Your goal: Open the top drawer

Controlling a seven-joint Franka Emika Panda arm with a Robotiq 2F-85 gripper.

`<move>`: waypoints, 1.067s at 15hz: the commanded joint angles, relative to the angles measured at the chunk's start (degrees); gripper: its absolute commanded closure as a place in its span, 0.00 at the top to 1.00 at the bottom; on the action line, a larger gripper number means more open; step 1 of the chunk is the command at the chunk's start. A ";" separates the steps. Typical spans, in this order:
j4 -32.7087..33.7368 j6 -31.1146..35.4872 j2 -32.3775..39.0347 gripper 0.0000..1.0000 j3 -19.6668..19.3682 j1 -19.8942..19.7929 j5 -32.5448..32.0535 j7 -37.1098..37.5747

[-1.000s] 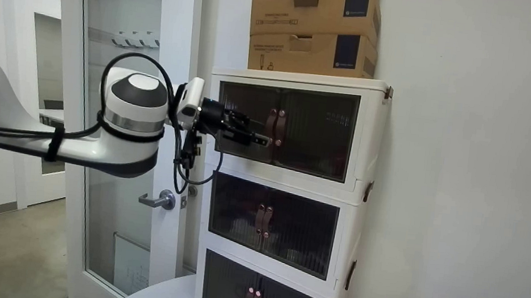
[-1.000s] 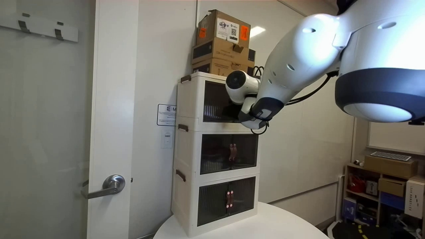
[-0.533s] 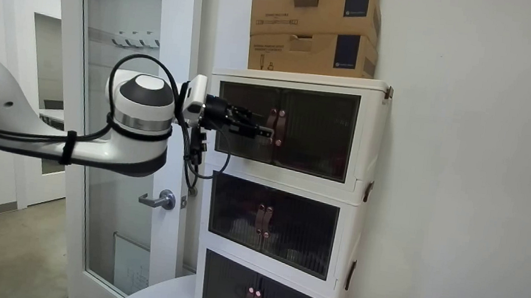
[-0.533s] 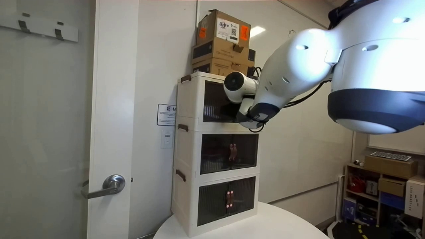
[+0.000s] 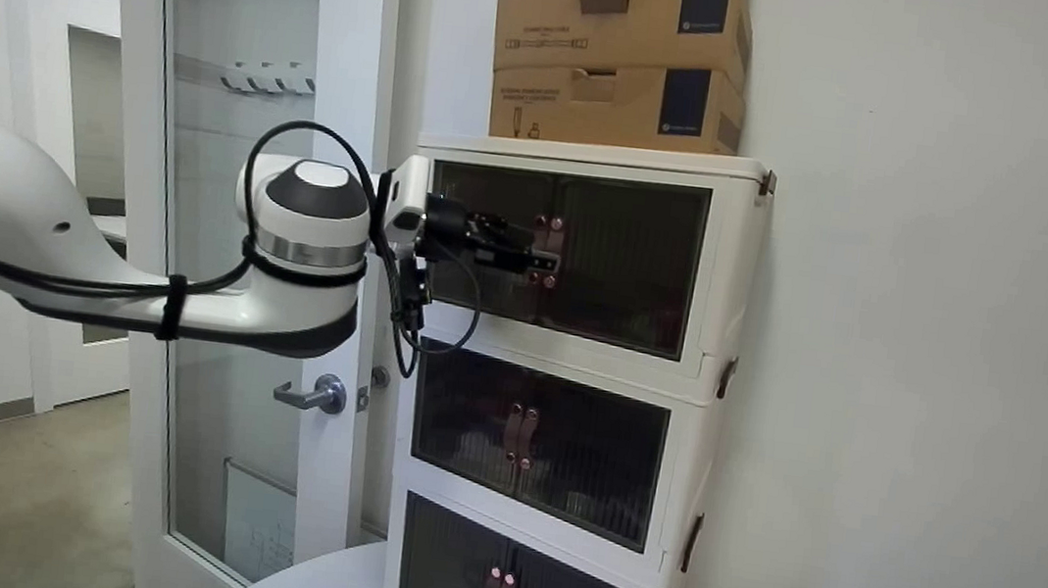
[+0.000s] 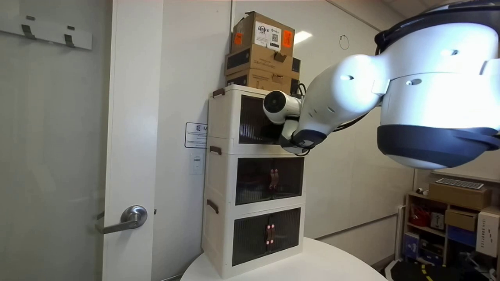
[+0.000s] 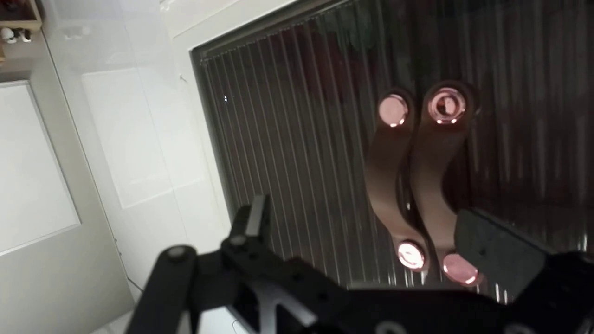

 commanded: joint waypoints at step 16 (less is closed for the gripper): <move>-3.36 1.14 -1.45 1.00 -1.22 0.89 4.10 -10.62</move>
